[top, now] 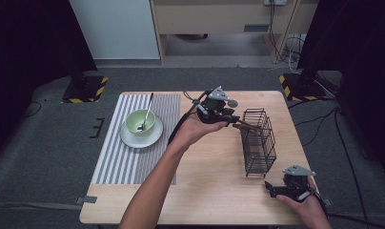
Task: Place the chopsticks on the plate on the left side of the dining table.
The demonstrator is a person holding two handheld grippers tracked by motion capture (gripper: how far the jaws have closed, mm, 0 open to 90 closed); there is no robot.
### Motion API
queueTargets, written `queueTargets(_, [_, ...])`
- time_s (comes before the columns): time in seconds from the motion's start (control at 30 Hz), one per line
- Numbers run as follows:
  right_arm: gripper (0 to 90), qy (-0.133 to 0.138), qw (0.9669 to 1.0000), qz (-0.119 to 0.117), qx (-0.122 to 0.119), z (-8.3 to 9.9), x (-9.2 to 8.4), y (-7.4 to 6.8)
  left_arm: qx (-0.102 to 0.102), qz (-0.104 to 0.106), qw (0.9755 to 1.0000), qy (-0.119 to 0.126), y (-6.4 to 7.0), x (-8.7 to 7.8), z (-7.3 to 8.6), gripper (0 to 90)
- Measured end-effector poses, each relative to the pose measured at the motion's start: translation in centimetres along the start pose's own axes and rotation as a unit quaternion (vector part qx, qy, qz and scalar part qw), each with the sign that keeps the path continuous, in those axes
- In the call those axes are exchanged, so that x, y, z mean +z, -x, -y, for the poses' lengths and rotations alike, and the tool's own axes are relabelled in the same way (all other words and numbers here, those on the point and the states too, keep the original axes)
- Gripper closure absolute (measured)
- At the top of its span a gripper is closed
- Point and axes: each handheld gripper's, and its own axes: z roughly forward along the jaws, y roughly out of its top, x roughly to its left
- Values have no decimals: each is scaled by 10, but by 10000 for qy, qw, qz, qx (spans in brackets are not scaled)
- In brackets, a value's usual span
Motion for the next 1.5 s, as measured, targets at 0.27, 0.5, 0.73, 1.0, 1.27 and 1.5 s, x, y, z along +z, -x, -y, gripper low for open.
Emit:
queueTargets(0.27, [7,11,10000,2,-17,0,0,0,25,-25,9999,-134,-3,12,-8,657])
queueTargets(0.5, [7,11,10000,-11,-14,0,0,0,71,-54,9991,-418,-6,28,-11,667])
queueTargets(0.73, [7,12,10000,-20,-32,0,0,1,67,-79,9981,-611,-9,39,-8,678])
queueTargets(1.0, [7,11,10000,-23,-28,0,0,1,81,-45,9979,-637,-9,40,-8,734])
queueTargets(1.27, [7,12,10000,-27,-45,0,0,1,204,-286,9971,-669,-5,39,-9,814])
queueTargets(1.5, [8,8,10000,-23,-31,0,0,1,287,-465,9968,-584,-3,32,-12,830])
